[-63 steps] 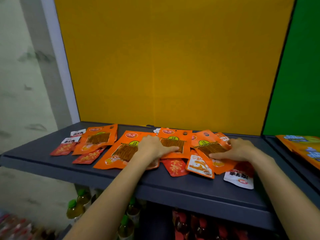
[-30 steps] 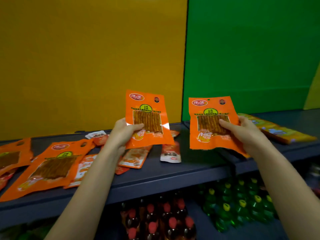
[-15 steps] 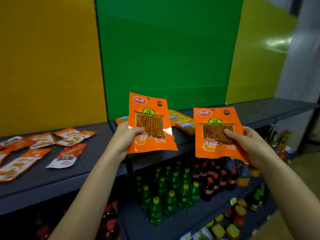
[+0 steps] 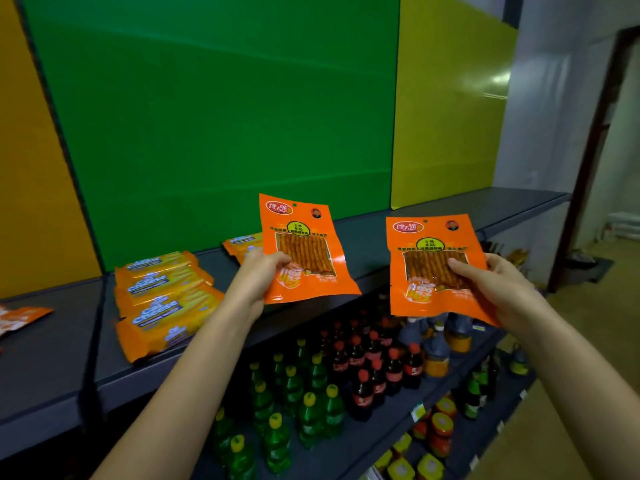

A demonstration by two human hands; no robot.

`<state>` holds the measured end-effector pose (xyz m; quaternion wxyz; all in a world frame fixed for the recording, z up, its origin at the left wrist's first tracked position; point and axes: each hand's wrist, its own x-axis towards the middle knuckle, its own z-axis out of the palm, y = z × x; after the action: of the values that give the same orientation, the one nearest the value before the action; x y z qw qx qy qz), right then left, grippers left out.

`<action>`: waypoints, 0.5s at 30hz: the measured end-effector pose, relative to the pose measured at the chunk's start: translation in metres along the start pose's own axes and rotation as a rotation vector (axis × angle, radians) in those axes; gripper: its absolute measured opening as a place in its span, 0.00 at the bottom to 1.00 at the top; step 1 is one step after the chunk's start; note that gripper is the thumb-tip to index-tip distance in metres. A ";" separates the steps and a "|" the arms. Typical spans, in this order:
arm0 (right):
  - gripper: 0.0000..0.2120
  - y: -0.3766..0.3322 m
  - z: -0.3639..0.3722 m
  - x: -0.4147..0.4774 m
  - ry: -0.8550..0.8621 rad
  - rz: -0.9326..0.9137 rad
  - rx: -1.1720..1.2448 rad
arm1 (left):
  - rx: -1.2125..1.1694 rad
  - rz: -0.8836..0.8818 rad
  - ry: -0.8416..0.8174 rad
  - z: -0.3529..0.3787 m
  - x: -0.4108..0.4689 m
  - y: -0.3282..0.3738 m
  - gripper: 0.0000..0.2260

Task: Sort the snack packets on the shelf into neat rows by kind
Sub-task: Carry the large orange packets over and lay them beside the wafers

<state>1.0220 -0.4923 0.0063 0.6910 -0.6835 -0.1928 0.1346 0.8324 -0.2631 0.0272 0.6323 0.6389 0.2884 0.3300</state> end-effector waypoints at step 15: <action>0.17 0.007 -0.009 0.194 -0.171 -0.038 0.069 | 0.052 -0.004 0.044 0.141 0.171 -0.009 0.12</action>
<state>1.1995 -0.4131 0.0154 0.6976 -0.6416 -0.2591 0.1860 1.0493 -0.2156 0.0302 0.6097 0.6470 0.3122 0.3351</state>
